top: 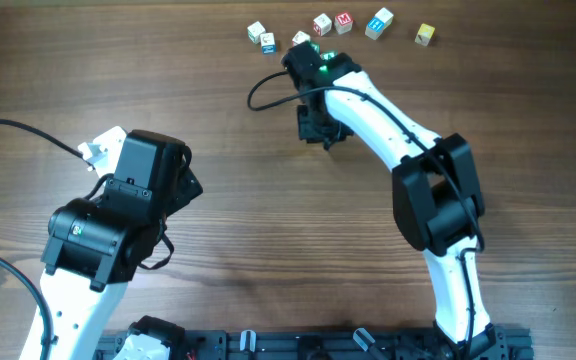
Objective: Form a tower
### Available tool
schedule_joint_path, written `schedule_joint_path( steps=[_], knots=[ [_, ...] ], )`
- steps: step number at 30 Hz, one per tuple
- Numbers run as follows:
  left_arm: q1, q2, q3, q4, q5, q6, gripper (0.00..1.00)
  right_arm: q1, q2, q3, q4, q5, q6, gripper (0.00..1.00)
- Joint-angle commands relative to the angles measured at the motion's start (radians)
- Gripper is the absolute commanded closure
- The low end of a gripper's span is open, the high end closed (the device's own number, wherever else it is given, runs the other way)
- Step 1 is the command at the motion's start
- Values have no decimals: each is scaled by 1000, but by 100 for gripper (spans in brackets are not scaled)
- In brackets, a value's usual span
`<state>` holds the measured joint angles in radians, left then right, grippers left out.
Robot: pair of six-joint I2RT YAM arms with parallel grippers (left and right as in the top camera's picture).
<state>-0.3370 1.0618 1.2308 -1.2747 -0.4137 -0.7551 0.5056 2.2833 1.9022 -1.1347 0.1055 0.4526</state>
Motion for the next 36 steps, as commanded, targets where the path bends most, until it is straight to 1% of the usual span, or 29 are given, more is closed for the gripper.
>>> schedule_joint_path(
  steps=[1,6,8,15,18,22,33,36],
  knots=[
    [10,-2,-9,3,5,-16,0,-64,-15,18,-26,-2,21,92],
    [10,-2,-9,3,5,-16,0,-124,-15,10,-32,-21,17,92],
    [10,-2,-9,3,5,-16,0,-137,-15,-11,-23,-57,-21,92],
    [10,-2,-9,3,5,-16,0,-139,-15,-146,75,-108,-34,93],
    [10,-2,-9,3,5,-16,0,-140,-15,-150,80,-108,-36,93],
    [10,-2,-9,3,5,-16,0,-142,-15,-150,69,-107,-89,95],
    [10,-2,-9,3,5,-16,0,-159,-38,-150,-27,-145,-23,96],
    [10,-2,-9,3,5,-16,0,-159,-41,-150,-5,-140,-23,96]
  ],
)
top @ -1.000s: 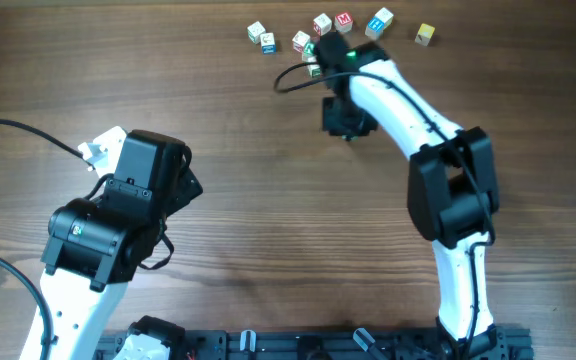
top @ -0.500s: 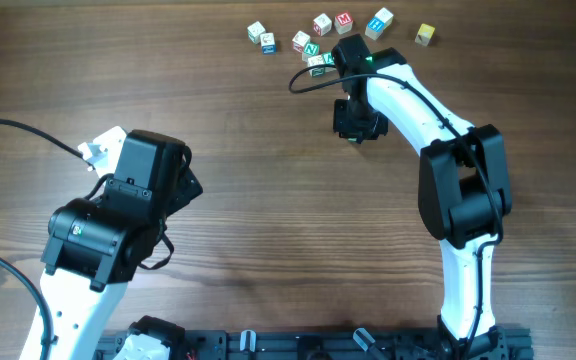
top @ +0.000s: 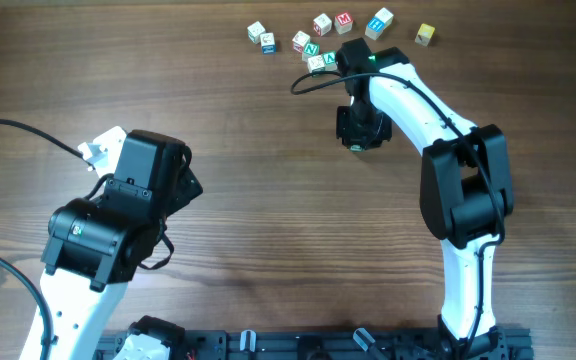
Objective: Form a tower
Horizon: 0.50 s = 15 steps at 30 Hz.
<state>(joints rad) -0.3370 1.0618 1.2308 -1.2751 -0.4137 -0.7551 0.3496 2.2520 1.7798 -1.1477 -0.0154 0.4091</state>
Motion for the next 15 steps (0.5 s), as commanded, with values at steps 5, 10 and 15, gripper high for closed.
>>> schedule_joint_path(
  steps=[5,10,15],
  knots=[
    [10,-2,-9,3,5,-16,0,-3,-10,-28,40,-7,20,79],
    [10,-2,-9,3,5,-16,0,-3,-10,-28,40,11,20,74],
    [10,-2,-9,3,5,-16,0,-3,-10,-28,39,14,20,69]
  ],
)
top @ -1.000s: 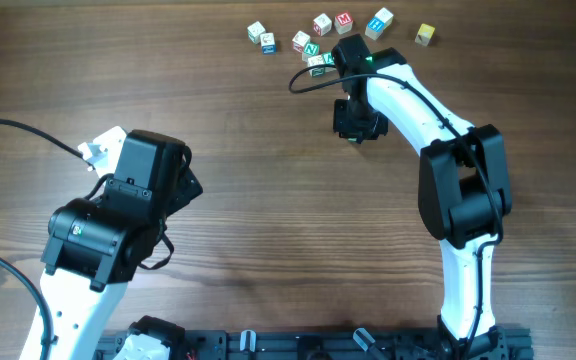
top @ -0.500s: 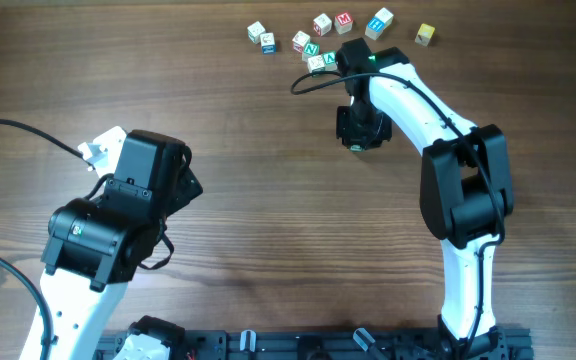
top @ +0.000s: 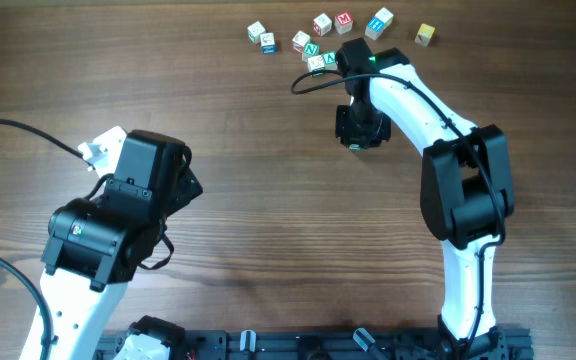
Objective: Form a tower
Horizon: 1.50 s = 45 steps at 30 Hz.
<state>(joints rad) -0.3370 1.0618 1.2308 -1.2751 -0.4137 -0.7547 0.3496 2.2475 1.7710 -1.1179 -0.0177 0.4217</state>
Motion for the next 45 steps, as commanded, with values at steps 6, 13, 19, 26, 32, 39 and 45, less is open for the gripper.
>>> schedule_joint_path(
  steps=[6,13,19,26,32,39,45],
  knots=[
    [10,-2,-9,3,5,-16,0,-3,-5,-19,6,16,8,57],
    [10,-2,-9,3,5,-16,0,-3,-7,-17,6,16,8,52],
    [10,-2,-9,3,5,-16,0,-3,-24,-16,6,16,17,51],
    [10,-2,-9,3,5,-16,0,-3,-104,-16,6,17,23,44],
    [10,-2,-9,3,5,-16,0,-3,-128,-16,1,17,25,42],
    [10,-2,-9,3,5,-16,0,-3,-128,-17,-1,31,25,42],
    [10,-2,-9,3,5,-16,0,-3,-126,-19,31,77,26,41]
  ],
)
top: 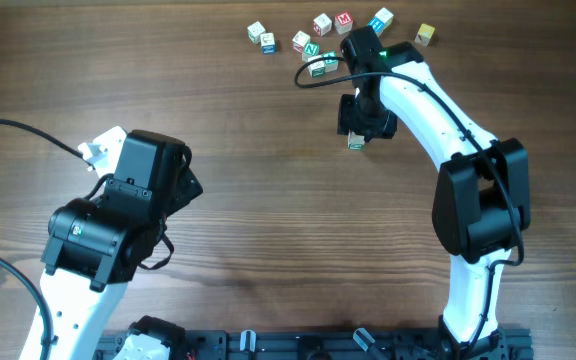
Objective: Form a tower
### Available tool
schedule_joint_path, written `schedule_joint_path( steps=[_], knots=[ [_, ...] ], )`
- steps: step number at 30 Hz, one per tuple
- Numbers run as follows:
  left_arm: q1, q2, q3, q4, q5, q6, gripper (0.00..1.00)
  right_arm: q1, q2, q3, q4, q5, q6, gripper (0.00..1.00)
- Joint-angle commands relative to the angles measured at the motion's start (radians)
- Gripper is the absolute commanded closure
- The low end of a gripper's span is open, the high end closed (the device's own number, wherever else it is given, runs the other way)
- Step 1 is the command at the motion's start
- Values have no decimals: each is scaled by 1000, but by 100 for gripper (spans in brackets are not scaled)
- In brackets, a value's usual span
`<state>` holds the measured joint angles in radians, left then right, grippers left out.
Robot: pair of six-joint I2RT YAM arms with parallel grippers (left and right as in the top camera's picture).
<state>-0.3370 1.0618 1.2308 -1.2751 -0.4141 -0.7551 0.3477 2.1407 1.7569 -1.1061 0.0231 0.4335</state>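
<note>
One small lettered block (356,143) stands alone on the wooden table (268,230), just below my right gripper (359,122) in the overhead view. The gripper's black body hangs a little behind the block and nothing shows between its fingers. Several more lettered blocks (322,24) lie scattered along the far edge, among them a yellow block (425,34) and a blue-lettered block (379,21). Two green-lettered blocks (315,66) lie right beside the right arm's wrist. My left gripper (103,150) rests far off at the left, and its fingers are mostly hidden under the arm.
The right arm (438,110) reaches in a white arc from the near right edge toward the blocks. A black cable (308,72) loops off its wrist. The bulky left arm (118,220) fills the near left, with its own cable (8,125) trailing left.
My right gripper has drawn back toward the far edge, and a block now shows on the table where the gripper stood. The left arm has not moved.
My right gripper stood left of centre, just below the row of blocks. It was then farther right over bare table and stayed there at the following moment. Now it sits farther back, with a lone block showing at that spot.
</note>
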Motion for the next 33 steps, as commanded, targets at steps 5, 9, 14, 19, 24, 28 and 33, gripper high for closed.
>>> schedule_joint_path(
  steps=[5,9,14,19,24,28,33],
  knots=[
    [10,-2,-9,3,5,-16,0,-1,-10,-5,47,36,14,41],
    [10,-2,-9,3,5,-16,0,-1,15,-25,52,36,14,44],
    [10,-2,-9,3,5,-16,0,-1,16,-48,79,36,14,50],
    [10,-2,-9,3,5,-16,0,-1,16,-48,97,36,14,55],
    [10,-2,-9,3,5,-16,0,-1,16,-48,97,36,15,58],
    [10,-2,-9,3,5,-16,0,-1,16,-48,106,36,15,60],
    [10,-2,-9,3,5,-16,0,-1,16,-48,116,36,14,63]
  ],
)
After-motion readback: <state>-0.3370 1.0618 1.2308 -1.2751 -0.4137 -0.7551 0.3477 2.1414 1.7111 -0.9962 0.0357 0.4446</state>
